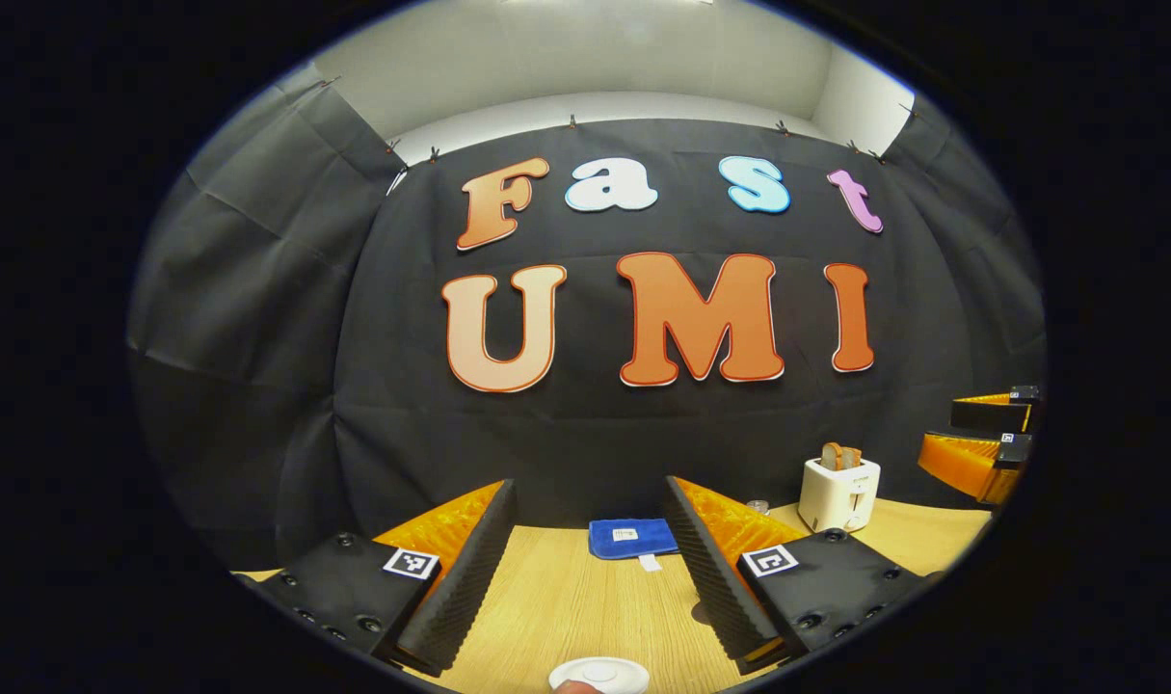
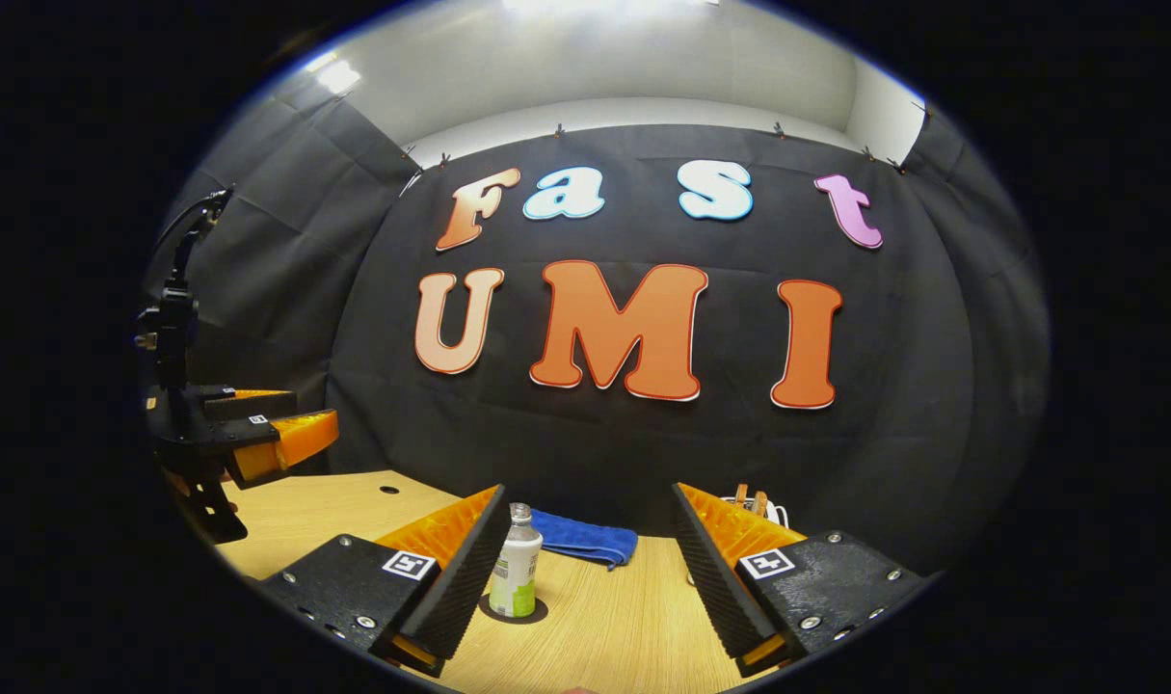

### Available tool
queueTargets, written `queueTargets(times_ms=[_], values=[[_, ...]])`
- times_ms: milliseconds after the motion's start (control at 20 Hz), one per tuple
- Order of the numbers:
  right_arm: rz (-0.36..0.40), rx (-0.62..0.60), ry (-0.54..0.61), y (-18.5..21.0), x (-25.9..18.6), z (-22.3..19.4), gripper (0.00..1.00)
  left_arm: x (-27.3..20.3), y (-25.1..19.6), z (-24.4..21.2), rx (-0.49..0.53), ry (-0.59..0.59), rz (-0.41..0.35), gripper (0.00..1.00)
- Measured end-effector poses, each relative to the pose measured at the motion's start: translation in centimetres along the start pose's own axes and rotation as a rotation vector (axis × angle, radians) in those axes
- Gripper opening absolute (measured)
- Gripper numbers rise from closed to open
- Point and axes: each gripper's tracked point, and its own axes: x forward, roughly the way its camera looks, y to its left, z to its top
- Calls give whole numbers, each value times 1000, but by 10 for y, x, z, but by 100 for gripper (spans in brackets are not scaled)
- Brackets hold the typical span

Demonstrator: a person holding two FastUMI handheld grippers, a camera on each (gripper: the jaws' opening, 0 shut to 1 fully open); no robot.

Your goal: Open the teacup lid with one hand, grasp the water bottle and pour water into the teacup with the other hand; after pouring, place the water bottle on the coaster and then close the teacup lid.

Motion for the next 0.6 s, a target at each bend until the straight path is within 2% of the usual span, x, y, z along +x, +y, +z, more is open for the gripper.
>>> queueTargets(times_ms=[50,150,200,450,500,600], values=[[-1,-4,3,0,2,-1,99,0,-1,-1,-4,1,-1,100],[-5,-14,5,-2,2,-1,99,3,2,-1,-14,1,-1,94],[-7,-15,5,-1,3,-1,99,4,3,-1,-10,0,3,98],[-6,-12,4,-2,5,1,99,8,3,3,-15,-6,5,95],[-4,-12,2,-2,5,2,99,9,4,3,-17,-5,7,99],[-2,-14,3,-1,5,3,99,10,6,5,-22,-7,14,99]])
